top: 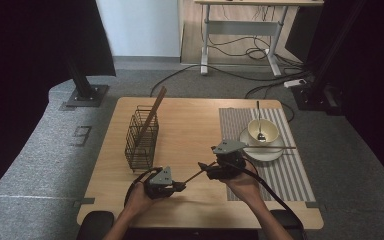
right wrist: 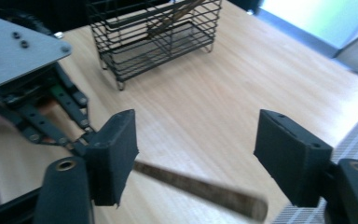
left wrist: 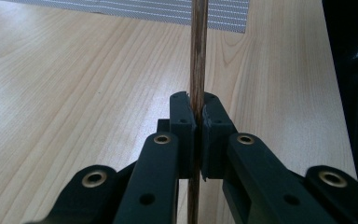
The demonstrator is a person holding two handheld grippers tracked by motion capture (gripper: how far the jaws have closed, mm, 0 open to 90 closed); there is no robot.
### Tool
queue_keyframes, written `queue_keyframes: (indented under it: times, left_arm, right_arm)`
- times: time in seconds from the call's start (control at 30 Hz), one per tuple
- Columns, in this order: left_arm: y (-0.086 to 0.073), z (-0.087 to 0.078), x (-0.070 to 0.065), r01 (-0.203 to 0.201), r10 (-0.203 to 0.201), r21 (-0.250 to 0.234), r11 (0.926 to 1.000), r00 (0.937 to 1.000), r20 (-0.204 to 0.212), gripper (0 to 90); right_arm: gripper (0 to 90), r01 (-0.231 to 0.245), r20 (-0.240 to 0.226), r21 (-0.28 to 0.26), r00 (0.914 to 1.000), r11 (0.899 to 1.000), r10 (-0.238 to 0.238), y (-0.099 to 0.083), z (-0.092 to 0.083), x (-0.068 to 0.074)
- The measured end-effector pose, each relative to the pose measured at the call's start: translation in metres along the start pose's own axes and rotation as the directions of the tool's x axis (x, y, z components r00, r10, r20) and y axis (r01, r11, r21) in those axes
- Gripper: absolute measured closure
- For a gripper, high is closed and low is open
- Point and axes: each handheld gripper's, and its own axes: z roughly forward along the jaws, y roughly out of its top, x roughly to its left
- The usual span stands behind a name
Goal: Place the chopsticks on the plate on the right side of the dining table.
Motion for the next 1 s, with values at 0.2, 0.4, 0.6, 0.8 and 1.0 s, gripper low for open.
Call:
queue_keyframes:
  times: [0.2, 0.4, 0.6, 0.8, 1.0]
  left_arm:
    - [0.0, 0.0, 0.0, -0.001, 0.001, -0.003, 1.0, 1.0, 0.001, 85.1]
    - [-0.001, -0.002, 0.001, 0.008, -0.008, -0.015, 0.9999, 1.0, 0.0, 85.1]
    - [-0.001, -0.005, 0.002, 0.004, -0.004, -0.031, 0.9995, 1.0, -0.005, 85.0]
    - [0.0, -0.007, 0.002, 0.004, -0.004, -0.046, 0.999, 1.0, -0.008, 84.7]
    - [0.0, -0.002, 0.001, -0.004, 0.004, -0.003, 1.0, 1.0, 0.006, 84.8]
  right_arm:
    - [25.5, 0.005, 0.023, 0.042, 0.9997, 0.999, -0.006, -0.002, 0.008, -0.001]
    - [25.5, -0.002, 0.04, 0.06, 0.9992, 0.998, -0.001, -0.008, 0.013, -0.007]
    - [25.8, -0.025, 0.054, 0.072, 0.9983, 0.997, 0.021, -0.016, 0.014, -0.015]
    - [26.0, -0.064, 0.079, 0.091, 0.9953, 0.994, 0.056, -0.034, 0.018, -0.026]
    - [26.1, -0.068, 0.074, 0.109, 0.9954, 0.992, 0.06, -0.04, 0.017, -0.028]
